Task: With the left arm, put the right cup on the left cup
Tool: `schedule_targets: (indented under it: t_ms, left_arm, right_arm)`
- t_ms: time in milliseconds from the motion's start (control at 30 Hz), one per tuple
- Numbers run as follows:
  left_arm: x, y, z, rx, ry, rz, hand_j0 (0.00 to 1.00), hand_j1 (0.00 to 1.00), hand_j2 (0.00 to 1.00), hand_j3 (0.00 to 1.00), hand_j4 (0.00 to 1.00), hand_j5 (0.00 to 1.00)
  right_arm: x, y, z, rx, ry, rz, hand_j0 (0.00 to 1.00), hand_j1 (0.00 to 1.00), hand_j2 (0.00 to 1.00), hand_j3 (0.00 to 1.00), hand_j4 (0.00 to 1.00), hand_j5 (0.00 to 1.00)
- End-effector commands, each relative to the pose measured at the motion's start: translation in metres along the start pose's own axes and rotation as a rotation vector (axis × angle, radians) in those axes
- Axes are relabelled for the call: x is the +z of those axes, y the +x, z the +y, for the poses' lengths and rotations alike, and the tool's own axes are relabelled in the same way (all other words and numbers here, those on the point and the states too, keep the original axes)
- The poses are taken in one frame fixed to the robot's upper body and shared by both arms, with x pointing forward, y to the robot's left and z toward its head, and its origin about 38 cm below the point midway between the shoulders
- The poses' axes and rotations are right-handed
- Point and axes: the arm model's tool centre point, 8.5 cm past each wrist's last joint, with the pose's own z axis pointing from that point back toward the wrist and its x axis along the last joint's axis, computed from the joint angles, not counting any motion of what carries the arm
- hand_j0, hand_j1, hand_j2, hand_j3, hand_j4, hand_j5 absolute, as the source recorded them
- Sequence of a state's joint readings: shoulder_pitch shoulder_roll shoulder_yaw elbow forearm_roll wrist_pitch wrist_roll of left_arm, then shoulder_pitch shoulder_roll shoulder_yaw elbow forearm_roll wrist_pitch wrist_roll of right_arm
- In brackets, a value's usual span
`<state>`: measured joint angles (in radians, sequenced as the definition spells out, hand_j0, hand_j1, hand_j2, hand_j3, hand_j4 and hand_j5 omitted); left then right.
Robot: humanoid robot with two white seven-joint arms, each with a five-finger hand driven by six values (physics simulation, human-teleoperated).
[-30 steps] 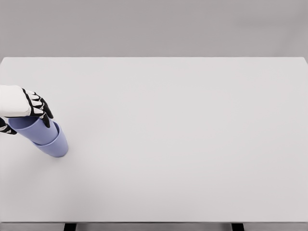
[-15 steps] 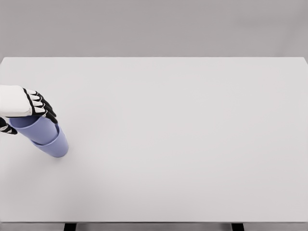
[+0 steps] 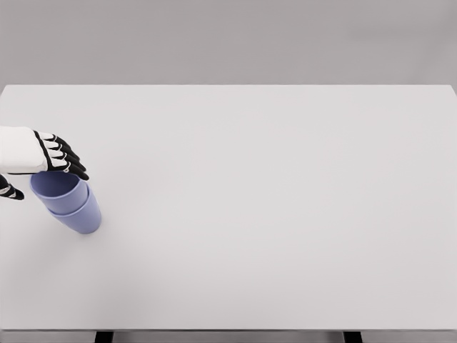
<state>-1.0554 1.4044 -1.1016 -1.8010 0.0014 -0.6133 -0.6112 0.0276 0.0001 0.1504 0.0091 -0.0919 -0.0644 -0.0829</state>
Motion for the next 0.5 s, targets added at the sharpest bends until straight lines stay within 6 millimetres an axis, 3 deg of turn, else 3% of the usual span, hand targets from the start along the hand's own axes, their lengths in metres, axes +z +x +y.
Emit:
schedule_targets:
  t_ms: [0, 467]
  left_arm:
    - [0.0011, -0.0003, 0.0005, 0.004, 0.003, 0.003, 0.93, 0.93, 0.93, 0.93, 0.93, 0.93]
    - [0.0096, -0.0019, 0.0067, -0.010, 0.017, 0.025, 0.99, 0.99, 0.99, 0.99, 0.99, 0.99]
  right_arm:
    - [0.0000, 0.0000, -0.0001, 0.000, 0.000, 0.000, 1.00, 1.00, 1.00, 1.00, 1.00, 1.00]
    - [0.0000, 0.0000, -0.0001, 0.000, 0.000, 0.000, 1.00, 1.00, 1.00, 1.00, 1.00, 1.00]
